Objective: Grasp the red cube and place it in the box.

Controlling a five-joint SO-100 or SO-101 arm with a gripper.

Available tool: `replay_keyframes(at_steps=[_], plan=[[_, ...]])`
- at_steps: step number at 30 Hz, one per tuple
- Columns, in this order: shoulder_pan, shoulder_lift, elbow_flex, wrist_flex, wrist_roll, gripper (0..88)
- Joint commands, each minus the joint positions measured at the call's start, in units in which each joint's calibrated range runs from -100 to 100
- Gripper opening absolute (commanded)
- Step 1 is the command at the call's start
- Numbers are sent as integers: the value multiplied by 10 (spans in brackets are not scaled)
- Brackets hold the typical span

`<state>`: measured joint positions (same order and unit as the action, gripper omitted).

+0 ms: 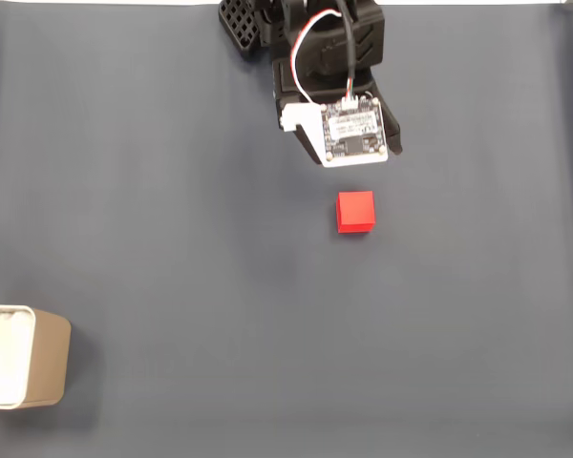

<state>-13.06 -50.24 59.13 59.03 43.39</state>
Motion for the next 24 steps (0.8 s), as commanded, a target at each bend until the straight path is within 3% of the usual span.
replay_keyframes(at_steps=[1,24], plan=[[-2,15,-27,-21,1,350],[-4,119,15,-185,0,378]])
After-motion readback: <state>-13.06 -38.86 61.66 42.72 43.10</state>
